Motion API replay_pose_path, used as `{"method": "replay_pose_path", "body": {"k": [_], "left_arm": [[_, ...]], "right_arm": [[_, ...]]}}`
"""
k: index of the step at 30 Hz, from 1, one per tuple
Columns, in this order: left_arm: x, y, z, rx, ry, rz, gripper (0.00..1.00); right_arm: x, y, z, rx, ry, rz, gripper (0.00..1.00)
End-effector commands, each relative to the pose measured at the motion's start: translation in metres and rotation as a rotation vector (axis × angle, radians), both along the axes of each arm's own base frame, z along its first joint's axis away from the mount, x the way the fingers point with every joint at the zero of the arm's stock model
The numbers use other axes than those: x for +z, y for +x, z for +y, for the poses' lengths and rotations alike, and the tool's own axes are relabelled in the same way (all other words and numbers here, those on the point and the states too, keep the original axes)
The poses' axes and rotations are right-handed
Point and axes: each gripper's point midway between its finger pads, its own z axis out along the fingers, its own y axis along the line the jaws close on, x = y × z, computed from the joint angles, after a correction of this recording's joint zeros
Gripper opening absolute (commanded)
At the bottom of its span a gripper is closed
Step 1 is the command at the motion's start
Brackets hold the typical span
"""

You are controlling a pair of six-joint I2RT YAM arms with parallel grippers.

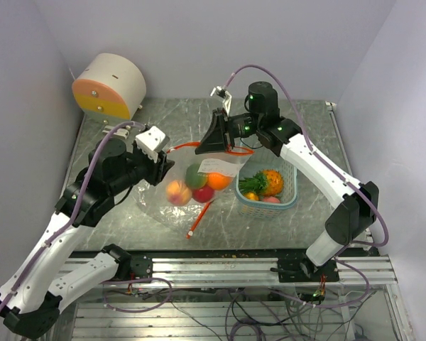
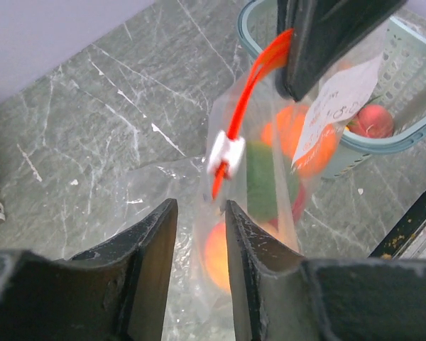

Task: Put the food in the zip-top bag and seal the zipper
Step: Zip the zipper food storage bag at the center of the board.

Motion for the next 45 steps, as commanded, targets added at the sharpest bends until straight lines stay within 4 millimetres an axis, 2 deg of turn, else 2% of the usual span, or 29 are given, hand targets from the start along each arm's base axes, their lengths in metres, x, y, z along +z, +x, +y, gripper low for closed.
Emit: {"method": "replay_pose_path", "body": {"k": [1,5,8,9,10,11,12,16,20,21,22,24,26,30,33,36,41,45], "left_arm": [[0.022,0.016,-0.006,0.049,-0.112,-0.052,0.46],[0.037,0.016,-0.016,0.028,-0.213,-0.077,0.47],[0.040,0.014,-0.024,0.000,-0.258,-0.069,0.44],[0.039,0.014,-0.025,-0.004,-0.265,-0.065,0.40],[0.039,0.014,-0.026,-0.009,-0.269,-0.062,0.30],[0.039,0.013,-0.027,-0.015,-0.270,-0.062,0.13],[0.038,0.013,-0.027,-0.016,-0.268,-0.059,0.08],[0.031,0.012,-0.025,-0.012,-0.243,-0.041,0.07],[0.029,0.009,-0.019,0.002,-0.228,-0.046,0.07],[0.030,0.007,-0.018,-0.003,-0.225,-0.050,0.07],[0.030,0.006,-0.019,-0.015,-0.219,-0.047,0.07],[0.027,0.002,-0.023,-0.047,-0.200,-0.030,0.07],[0.023,0.000,-0.028,-0.081,-0.189,0.001,0.07],[0.020,-0.003,-0.039,-0.134,-0.196,0.050,0.07],[0.022,-0.008,-0.043,-0.172,-0.191,0.068,0.07],[0.023,-0.014,-0.041,-0.195,-0.160,0.083,0.07],[0.034,-0.017,-0.034,-0.170,-0.156,0.065,0.07],[0.034,-0.019,-0.033,-0.169,-0.159,0.075,0.07]], "right_arm": [[0.024,-0.009,-0.001,0.045,0.056,-0.029,0.00],[0.026,-0.010,-0.001,0.045,0.063,-0.028,0.00],[0.024,-0.010,-0.001,0.041,0.060,-0.025,0.00],[0.023,-0.010,-0.001,0.041,0.058,-0.023,0.00],[0.023,-0.010,-0.002,0.037,0.056,-0.022,0.00],[0.020,-0.010,-0.002,0.035,0.051,-0.022,0.00],[0.019,-0.009,-0.002,0.026,0.045,-0.022,0.00],[0.013,-0.001,-0.003,-0.019,0.019,-0.029,0.00],[0.004,0.029,-0.008,-0.166,-0.058,-0.070,0.00],[0.003,0.036,-0.010,-0.202,-0.075,-0.097,0.05],[0.005,0.042,-0.012,-0.234,-0.091,-0.123,0.18],[0.019,0.047,-0.013,-0.255,-0.072,-0.203,0.33],[0.035,0.045,-0.008,-0.235,-0.024,-0.255,0.42],[0.047,0.033,0.010,-0.153,0.042,-0.303,0.49],[0.050,0.020,0.024,-0.069,0.083,-0.303,0.48],[0.056,0.007,0.031,0.023,0.133,-0.289,0.42],[0.055,-0.005,0.032,0.095,0.182,-0.268,0.43],[0.054,-0.012,0.031,0.135,0.204,-0.258,0.44]]}}
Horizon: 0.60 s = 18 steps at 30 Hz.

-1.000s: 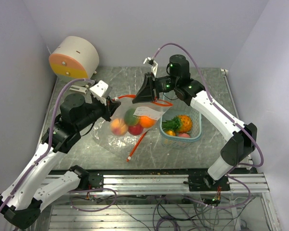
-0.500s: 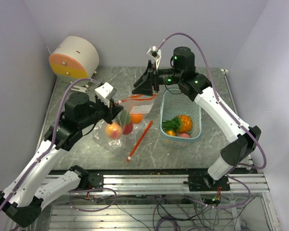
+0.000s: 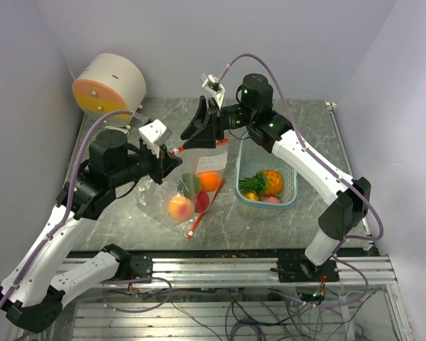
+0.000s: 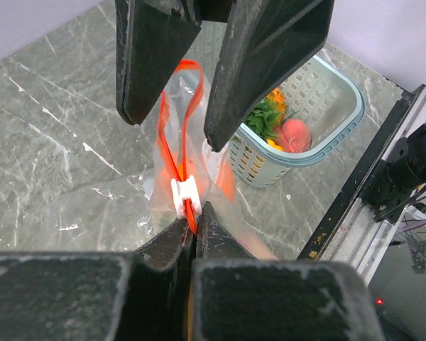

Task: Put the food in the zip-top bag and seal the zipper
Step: Zip the zipper food storage bag at the center of the board.

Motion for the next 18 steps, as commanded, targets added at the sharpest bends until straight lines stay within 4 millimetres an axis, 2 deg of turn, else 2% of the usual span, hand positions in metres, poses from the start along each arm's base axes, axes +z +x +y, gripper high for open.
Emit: {"method": "replay_pose_path", "body": {"k": [1,8,18], "left_arm": [[0.015,-0.006,0.002,-0.016,-0.017,-0.023,0.07],[0.019,-0.005,0.001,-0.014,-0.023,-0.024,0.07],[0.021,-0.006,0.000,-0.021,-0.029,-0.016,0.07]], "right_arm": [[0.015,-0.015,-0.003,0.096,0.067,-0.026,0.45],[0.017,-0.025,-0.003,0.152,0.098,0.002,0.46],[0.001,-0.015,0.012,0.094,0.062,-0.009,0.48]]}}
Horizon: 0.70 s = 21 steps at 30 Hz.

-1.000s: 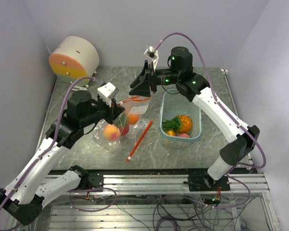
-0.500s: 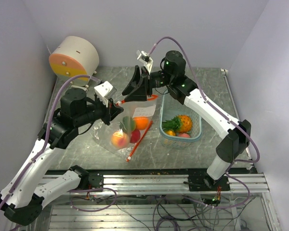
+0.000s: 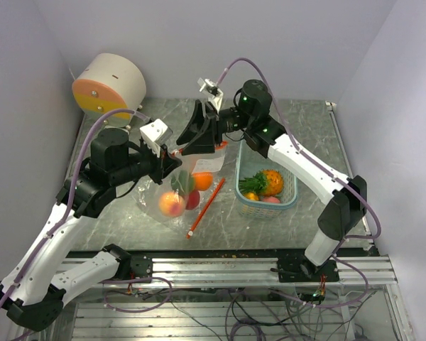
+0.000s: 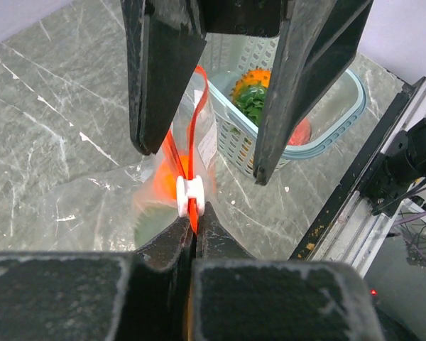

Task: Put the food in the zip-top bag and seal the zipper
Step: Zip the zipper food storage bag at the center of the board.

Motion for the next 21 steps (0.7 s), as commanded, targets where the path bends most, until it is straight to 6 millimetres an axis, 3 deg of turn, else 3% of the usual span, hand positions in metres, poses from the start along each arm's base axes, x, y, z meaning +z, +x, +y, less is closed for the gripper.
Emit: {"method": "replay_pose_path", "body": {"k": [1,12,21], "left_arm": [[0.024,-0.004,-0.002,-0.022,-0.047,-0.048,0.07],[0.022,-0.004,-0.001,-0.019,-0.048,-0.047,0.07],[0.022,0.000,0.006,0.025,-0.030,-0.061,0.07]], "right_arm": [[-0.004,0.007,0.009,-0.030,-0.008,-0.022,0.48],[-0.010,0.002,0.020,-0.014,-0.011,-0.014,0.44],[-0.017,0.000,0.018,0.014,-0.026,0.021,0.21]]}}
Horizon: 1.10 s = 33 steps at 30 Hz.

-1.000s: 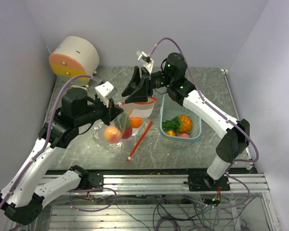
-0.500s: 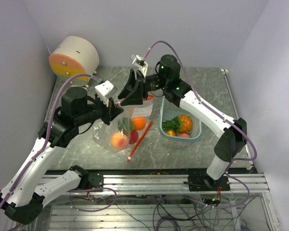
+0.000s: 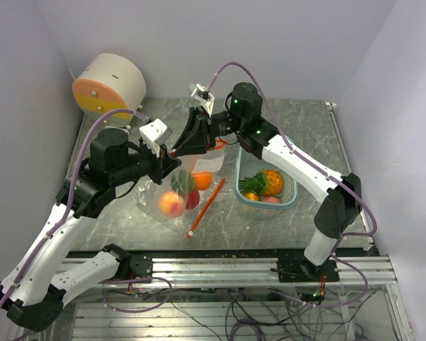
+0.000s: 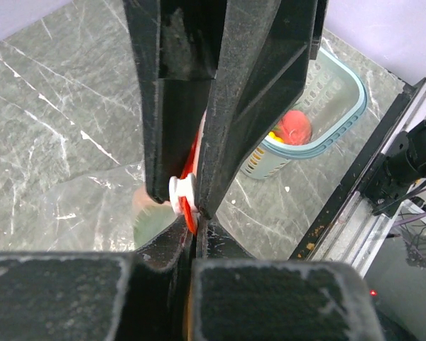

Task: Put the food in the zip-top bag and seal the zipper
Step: Zip the zipper food storage bag at the center of the board.

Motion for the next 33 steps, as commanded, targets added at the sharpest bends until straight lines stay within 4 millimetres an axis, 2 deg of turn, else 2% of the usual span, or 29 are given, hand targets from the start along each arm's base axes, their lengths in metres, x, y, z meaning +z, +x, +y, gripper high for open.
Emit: {"method": "replay_pose_path", "body": {"k": [1,5,8,13,21,29,33], "left_arm": [[0.023,0.000,0.008,0.029,-0.023,-0.069,0.07],[0.025,0.001,0.014,0.055,-0.007,-0.084,0.07],[0.027,0.000,0.017,0.068,-0.001,-0.090,0.07],[0.032,0.001,0.022,0.094,-0.004,-0.107,0.07],[0.032,0.006,0.031,0.149,0.018,-0.121,0.07],[0.039,0.008,0.051,0.230,0.063,-0.158,0.07],[0.038,0.010,0.058,0.264,0.080,-0.163,0.07]], "right_arm": [[-0.003,0.003,0.001,0.011,-0.001,0.010,0.19],[-0.008,0.003,-0.006,0.021,-0.016,0.035,0.11],[-0.018,0.011,-0.013,-0.004,-0.048,0.049,0.09],[-0.035,0.023,-0.029,-0.046,-0.087,0.086,0.08],[-0.068,0.020,-0.044,-0.075,-0.188,0.124,0.08],[-0.111,0.045,-0.089,-0.198,-0.302,0.153,0.08],[-0.125,0.056,-0.107,-0.254,-0.340,0.161,0.08]]}}
